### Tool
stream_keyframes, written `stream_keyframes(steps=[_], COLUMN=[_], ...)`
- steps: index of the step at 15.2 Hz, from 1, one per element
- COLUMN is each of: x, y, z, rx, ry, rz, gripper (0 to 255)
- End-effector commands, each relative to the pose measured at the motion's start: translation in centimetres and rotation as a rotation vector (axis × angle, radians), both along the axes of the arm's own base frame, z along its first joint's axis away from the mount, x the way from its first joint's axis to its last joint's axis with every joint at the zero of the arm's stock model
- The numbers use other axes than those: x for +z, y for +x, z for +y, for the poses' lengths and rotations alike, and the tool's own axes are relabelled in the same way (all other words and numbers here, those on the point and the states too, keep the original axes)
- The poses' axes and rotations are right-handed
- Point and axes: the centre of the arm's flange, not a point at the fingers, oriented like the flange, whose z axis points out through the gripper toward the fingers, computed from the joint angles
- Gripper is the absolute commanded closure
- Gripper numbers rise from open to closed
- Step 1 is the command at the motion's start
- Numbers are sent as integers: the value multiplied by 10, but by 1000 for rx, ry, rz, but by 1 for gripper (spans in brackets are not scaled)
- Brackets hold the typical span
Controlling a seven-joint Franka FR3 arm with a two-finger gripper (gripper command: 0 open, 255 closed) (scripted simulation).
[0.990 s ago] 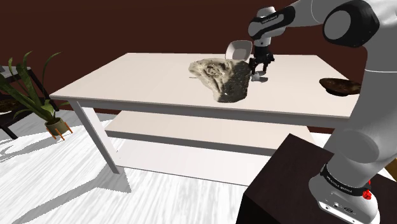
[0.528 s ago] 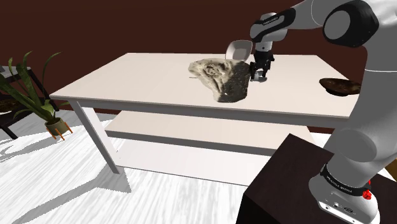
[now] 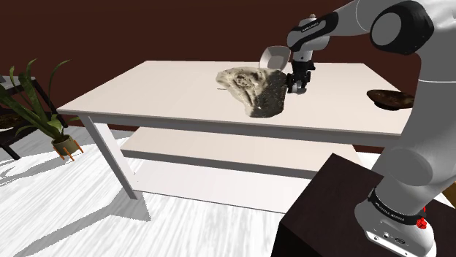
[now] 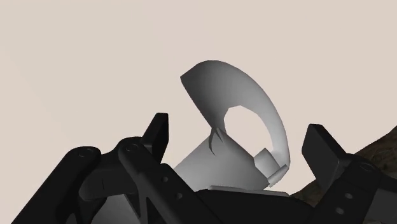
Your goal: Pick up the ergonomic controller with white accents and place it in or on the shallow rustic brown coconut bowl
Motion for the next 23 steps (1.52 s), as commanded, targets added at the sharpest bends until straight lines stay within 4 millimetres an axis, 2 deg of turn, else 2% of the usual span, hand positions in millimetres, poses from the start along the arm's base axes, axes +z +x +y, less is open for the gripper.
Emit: stream_keyframes(steps=[1,2,11,23], x=[-1,-1,-1,62], y=[1,1,1,1], z=[1,2,1,1], rx=[2,2,2,2], ry=[2,2,2,2], rz=[2,2,2,2], gripper=[0,255,255,255])
